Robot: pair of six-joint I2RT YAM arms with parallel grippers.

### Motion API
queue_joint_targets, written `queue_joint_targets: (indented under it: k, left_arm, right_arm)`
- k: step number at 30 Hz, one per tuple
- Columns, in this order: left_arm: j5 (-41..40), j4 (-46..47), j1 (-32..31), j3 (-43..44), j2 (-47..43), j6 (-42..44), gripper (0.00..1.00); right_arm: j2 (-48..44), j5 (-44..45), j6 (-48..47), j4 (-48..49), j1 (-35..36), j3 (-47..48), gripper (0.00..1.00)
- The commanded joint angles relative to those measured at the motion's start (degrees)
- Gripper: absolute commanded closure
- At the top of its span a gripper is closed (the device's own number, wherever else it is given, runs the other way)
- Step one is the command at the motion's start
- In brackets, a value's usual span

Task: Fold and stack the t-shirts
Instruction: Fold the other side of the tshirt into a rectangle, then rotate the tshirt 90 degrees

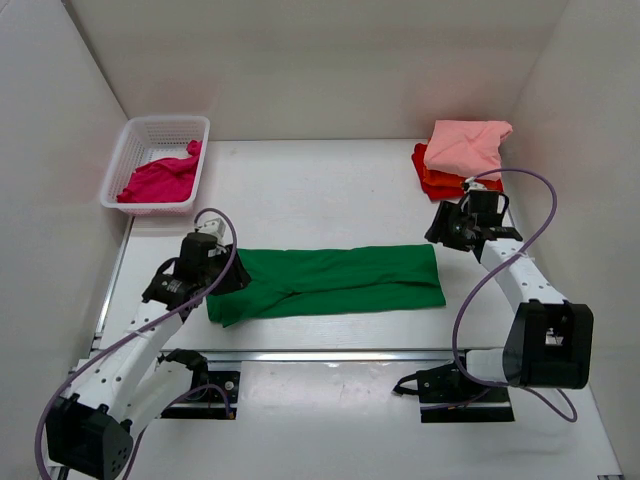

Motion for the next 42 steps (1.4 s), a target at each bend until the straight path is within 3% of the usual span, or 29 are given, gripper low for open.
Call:
queue_joint_targets:
  k: [1,3,8,15,21,25,31,34,35,37,39,42]
  left_arm:
    - [3.5,4.1,-2.1,-3.0,0.1,-3.9,0.48]
    - [2.7,5.1,-3.2,-4.7,1.0,-4.9,0.48]
    - [-1.3,6.2,-7.9,-6.6,8.7,-6.3,0.34]
    - [-9.5,10.7,-8.2,-1.5,24.3,-5.8,0.43]
    - [-9.0,11.3,-7.7,14.0,44.9,-3.1,0.49]
    - [-7.0,12.4,-6.1,26.0,54.7,-2.1,0.52]
    - [-8.2,2.8,-5.7,57.4,75.6,5.2,0.53]
    - [-8.2,-6.2,-6.1,84.4,92.4,7.8,0.54]
    - [-7.8,-10.3,-6.0,89.7,95.2,7.8,0.54]
    - [-5.5,-15.1,-5.4,110.3,106.6,7.6,0.53]
    - [-2.4,-16.2,-4.2,120.0,112.2,6.8,0.51]
    - [-1.4,-8.8,-3.3,111.7,109.1,6.2,0.51]
  right_arm:
    - [2.9,-4.4,-0.8,4.0,0.9,-0.1,0.51]
    - [4.1,-5.3,-0.9,4.7,1.7,-0.4,0.58]
    - [8.9,-5.7,-3.2,2.7,6.9,0.6,0.54]
    - [10.3,-4.2,-0.1,0.9,9.1,-3.0,0.52]
    - [10.6,-2.2,4.1,-7.6,10.9,-4.7,0.52]
    - [8.3,-2.0,8.6,-9.4,16.7,-8.5,0.52]
    - [-1.2,-4.0,22.1,-3.0,27.3,-18.9,0.56]
    - [-4.1,-4.7,28.3,0.6,34.0,-21.8,0.58]
    - [-3.9,-4.9,30.1,2.8,35.9,-22.2,0.58]
    - [-3.5,-6.1,32.3,5.4,39.6,-22.3,0.59]
    - [-1.7,-7.5,32.5,9.5,44.0,-21.8,0.59]
    - [3.9,-9.0,29.4,12.1,50.4,-18.1,0.56]
